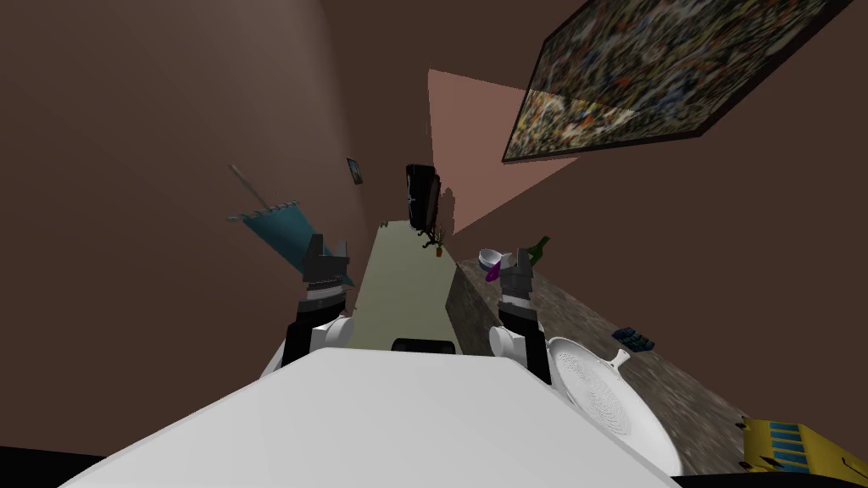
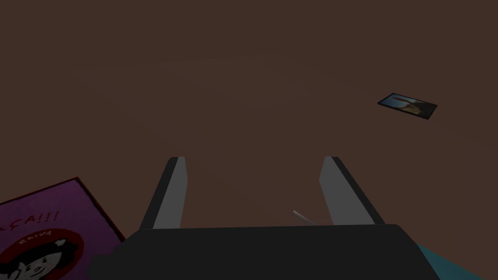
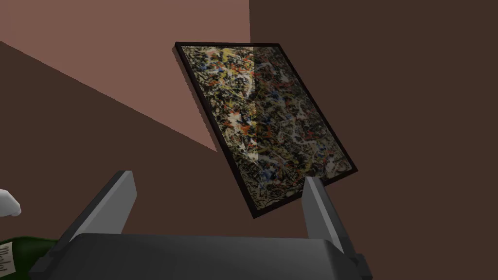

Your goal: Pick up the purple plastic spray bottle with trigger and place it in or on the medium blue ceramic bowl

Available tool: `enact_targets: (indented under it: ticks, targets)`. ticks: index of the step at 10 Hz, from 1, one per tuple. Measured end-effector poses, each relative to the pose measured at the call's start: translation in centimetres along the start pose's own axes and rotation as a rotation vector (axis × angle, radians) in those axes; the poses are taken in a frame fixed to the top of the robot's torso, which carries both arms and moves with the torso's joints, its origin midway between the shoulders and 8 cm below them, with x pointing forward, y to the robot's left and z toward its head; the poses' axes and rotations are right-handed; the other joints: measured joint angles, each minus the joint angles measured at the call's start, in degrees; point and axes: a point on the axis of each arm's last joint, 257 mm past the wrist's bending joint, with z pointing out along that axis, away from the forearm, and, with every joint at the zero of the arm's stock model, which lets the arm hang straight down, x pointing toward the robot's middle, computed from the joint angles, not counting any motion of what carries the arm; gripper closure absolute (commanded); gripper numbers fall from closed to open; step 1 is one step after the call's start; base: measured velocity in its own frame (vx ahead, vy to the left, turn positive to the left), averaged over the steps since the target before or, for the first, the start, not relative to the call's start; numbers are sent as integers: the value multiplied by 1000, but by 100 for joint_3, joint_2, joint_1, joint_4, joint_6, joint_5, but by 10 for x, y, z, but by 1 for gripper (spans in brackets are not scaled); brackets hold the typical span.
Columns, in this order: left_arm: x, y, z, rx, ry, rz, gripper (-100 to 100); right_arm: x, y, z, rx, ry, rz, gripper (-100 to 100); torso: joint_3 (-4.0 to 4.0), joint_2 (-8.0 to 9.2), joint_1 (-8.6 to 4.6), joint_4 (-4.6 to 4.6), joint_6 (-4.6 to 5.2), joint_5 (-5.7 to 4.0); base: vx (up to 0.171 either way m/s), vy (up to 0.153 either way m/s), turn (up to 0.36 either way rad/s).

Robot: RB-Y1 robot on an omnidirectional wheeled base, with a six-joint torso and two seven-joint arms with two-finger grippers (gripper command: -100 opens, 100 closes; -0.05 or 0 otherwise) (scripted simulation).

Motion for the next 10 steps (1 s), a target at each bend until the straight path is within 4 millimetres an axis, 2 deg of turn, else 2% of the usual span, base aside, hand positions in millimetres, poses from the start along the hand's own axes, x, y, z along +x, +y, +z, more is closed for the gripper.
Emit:
enact_targets:
  ticks: [5,8,10]
  targets:
    - [0,0,0,0,0,0,0,-2,-16,0,51,84,-146,-100,-14,-25,23,-5,1,5,54,57,-94]
    - [0,0,0,0,0,0,0,-12,-38,-5,116,116,-277,-100,-21,-37,30,-8,1,7,99,86,-136]
    - [0,0,0,0,0,0,0,-25,-53,-7,171,132,-378,-100,-28,-49,35,-11,0,8,113,109,-152]
